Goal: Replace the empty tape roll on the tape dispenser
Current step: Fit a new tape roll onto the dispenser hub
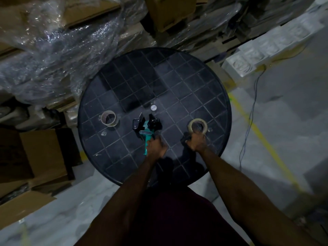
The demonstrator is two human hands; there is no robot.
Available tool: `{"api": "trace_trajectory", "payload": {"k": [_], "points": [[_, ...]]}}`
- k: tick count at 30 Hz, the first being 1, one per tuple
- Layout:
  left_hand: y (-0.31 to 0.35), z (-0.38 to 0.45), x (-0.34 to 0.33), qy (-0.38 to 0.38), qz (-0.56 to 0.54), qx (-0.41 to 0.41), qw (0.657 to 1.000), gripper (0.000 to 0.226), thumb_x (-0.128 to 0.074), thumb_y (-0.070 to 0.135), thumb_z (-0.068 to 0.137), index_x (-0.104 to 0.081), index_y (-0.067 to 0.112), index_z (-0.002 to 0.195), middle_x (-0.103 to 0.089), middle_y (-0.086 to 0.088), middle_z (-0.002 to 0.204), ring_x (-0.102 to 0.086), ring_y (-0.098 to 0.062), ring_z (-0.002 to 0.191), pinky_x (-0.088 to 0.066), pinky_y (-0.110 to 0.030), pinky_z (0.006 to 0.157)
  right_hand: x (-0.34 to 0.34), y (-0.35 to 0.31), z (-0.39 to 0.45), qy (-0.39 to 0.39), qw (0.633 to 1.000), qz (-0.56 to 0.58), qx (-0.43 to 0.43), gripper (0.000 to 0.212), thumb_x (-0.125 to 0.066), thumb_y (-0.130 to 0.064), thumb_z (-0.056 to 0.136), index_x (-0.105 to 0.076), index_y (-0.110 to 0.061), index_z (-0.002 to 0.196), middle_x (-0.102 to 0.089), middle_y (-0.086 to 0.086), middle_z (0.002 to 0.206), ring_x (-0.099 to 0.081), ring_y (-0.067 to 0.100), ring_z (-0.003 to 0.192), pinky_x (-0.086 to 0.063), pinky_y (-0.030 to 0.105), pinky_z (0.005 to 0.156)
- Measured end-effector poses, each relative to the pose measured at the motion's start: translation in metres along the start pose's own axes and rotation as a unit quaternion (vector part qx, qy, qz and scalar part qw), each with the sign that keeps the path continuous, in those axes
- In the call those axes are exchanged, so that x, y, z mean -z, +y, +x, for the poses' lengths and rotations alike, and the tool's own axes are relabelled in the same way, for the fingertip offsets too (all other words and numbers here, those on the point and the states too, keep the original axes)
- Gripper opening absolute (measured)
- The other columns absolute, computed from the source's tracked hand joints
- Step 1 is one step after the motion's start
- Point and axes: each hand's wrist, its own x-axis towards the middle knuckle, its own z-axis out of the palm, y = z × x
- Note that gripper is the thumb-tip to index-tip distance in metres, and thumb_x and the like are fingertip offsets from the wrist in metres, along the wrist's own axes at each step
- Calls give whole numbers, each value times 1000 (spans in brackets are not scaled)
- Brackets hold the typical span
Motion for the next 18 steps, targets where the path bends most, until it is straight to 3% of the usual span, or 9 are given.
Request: {"api": "trace_trajectory", "payload": {"k": [5,8,12,15,18], "points": [[1,-5,6,-27,-2,-16,1000,43,-52,35,77,-64,3,103,-69,-18,99,-62,-37,95,-50,-47,91,-4,-1,-7,11,1000,14,11,41,-61,-29,88,-64,2,115,-54,26,130,-54,42,117,-46,44,101],[-12,10,-11,-43,-59,-7,997,45,-45,37,68,-64,4,92,-70,-15,92,-64,-35,89,-52,-44,86,-11,-10,-13,1,1000,18,23,44,-61,-32,88,-62,3,115,-54,27,128,-51,42,119,-43,42,104],[-19,8,-13,-46,-140,14,989,36,-53,33,70,-66,4,86,-71,-17,89,-67,-34,87,-54,-38,82,-24,-38,-24,-15,999,13,51,47,-59,-33,88,-62,5,115,-52,29,133,-49,42,123,-42,43,107],[-21,4,-4,-41,-192,39,980,24,-61,25,81,-68,2,86,-72,-18,89,-67,-34,88,-50,-34,80,-55,-55,-19,1,996,-4,88,62,-51,-42,79,-62,4,118,-44,32,140,-39,46,132,-35,52,111],[-21,-5,16,-33,-231,48,971,30,-58,32,89,-69,5,87,-72,-18,91,-69,-32,88,-53,-36,79,-72,-79,-23,-2,993,-25,111,51,-60,-38,79,-68,-3,115,-54,30,132,-48,44,126,-38,50,110]]}}
